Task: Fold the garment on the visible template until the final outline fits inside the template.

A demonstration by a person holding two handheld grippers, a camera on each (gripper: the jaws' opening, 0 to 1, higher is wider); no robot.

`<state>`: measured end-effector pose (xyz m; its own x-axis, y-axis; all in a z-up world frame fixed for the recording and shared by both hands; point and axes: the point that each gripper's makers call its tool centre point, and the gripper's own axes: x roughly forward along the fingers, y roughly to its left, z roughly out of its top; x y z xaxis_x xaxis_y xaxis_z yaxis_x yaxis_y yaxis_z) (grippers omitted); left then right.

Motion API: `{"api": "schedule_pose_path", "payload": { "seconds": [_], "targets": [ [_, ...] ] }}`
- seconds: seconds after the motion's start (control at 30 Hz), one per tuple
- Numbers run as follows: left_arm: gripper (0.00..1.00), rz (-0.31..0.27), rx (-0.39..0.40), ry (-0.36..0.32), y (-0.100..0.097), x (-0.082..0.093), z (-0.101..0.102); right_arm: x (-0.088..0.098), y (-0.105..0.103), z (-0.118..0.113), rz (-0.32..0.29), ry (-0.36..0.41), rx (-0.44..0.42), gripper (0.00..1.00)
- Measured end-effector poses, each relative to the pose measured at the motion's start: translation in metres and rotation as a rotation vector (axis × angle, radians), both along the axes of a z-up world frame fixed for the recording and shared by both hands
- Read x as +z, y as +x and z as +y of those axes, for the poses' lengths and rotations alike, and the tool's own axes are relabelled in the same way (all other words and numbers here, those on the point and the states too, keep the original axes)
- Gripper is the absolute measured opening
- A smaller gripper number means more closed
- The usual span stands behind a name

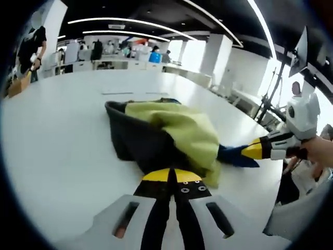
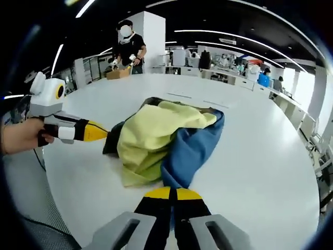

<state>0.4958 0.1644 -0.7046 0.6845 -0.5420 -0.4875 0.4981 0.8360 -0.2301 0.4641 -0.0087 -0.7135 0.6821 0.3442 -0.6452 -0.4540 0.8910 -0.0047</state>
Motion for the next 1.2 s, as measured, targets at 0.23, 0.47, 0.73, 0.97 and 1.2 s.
{"api": "schedule_pose_path", "payload": {
  "seconds": [0.23,0.47,0.73,0.97,1.2],
  "targets": [
    [0.00,-0.026,0.103,-0.027,0.007,0.016,0.031,0.006,0.013,-0.030,0.010,-0.030,-0.031,0.00],
    [0.00,-0.070,0.166,0.012,0.016,0.032,0.067,0.020,0.027,-0.068,-0.011,-0.062,-0.114,0.00],
    [0.00,-0.086,0.264,0.040,0.022,0.041,0.109,0.032,0.037,-0.100,-0.034,-0.083,-0.166,0.00],
    [0.00,-0.081,0.371,0.064,0.022,0.041,0.146,0.038,0.044,-0.118,-0.033,-0.069,-0.212,0.00],
    [0.00,-0.074,0.433,0.096,0.023,0.036,0.174,0.044,0.046,-0.129,-0.015,-0.038,-0.241,0.00]
  ]
}}
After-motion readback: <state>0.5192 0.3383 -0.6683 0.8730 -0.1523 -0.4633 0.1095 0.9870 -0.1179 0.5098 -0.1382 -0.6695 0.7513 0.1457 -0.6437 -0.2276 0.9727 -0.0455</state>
